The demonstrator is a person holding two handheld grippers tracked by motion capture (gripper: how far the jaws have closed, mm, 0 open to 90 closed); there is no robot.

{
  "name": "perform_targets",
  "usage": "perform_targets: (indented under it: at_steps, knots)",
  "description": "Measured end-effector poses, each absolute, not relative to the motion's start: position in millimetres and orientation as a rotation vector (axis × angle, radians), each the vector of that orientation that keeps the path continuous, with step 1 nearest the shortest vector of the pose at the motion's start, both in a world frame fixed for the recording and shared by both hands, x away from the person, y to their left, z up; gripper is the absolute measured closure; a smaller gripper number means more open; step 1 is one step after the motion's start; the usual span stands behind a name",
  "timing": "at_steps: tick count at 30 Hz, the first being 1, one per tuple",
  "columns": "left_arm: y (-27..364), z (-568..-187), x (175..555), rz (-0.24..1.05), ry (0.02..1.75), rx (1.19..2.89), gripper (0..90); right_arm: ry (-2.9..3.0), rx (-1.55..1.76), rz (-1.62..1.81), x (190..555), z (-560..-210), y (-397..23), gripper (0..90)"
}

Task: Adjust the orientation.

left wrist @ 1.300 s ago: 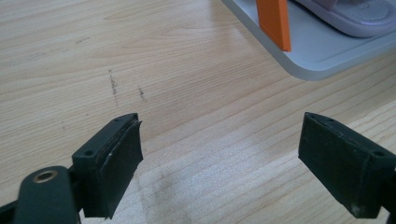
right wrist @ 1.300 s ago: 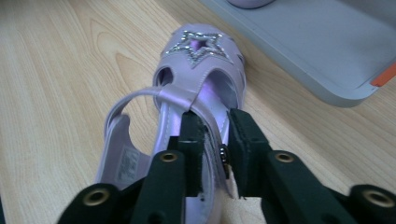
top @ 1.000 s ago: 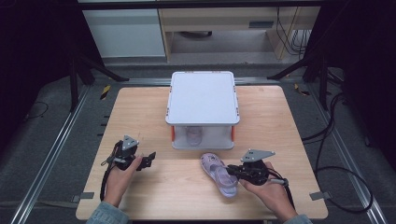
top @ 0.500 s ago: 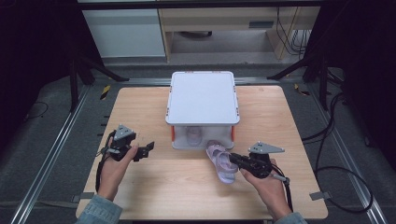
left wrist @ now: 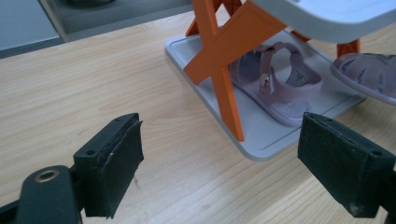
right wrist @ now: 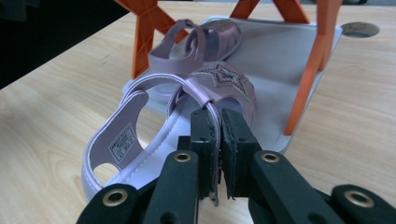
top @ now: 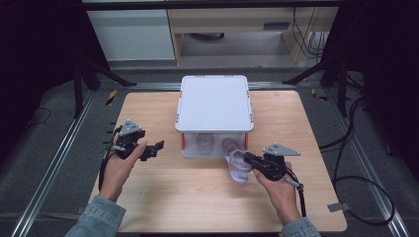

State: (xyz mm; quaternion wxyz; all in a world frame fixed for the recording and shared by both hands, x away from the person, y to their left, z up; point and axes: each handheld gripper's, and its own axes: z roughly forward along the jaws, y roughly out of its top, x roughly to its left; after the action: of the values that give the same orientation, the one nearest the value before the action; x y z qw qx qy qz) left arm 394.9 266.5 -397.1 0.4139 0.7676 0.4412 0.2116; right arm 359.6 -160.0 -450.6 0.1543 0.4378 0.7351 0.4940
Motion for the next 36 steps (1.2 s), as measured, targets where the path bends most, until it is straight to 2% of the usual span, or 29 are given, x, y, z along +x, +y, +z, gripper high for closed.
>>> perform_targets:
  at_steps: [9, 15, 25, 36]
  knots:
    - [251, -373, 406, 0.511, 1.028, 1.936, 17.0, 2.032, 1.270, 1.398, 371, -453, -153, 84.2]
    - [232, -358, 411, 0.514, 0.955, 1.948, 23.4, 1.987, 1.276, 1.396, 377, -454, -148, 84.2]
    - [208, -342, 421, 0.536, 0.934, 1.934, 57.3, 1.923, 1.294, 1.402, 386, -457, -142, 84.2]
    - [181, -342, 436, 0.497, 0.911, 1.972, 76.6, 1.870, 1.301, 1.398, 395, -463, -131, 84.3]
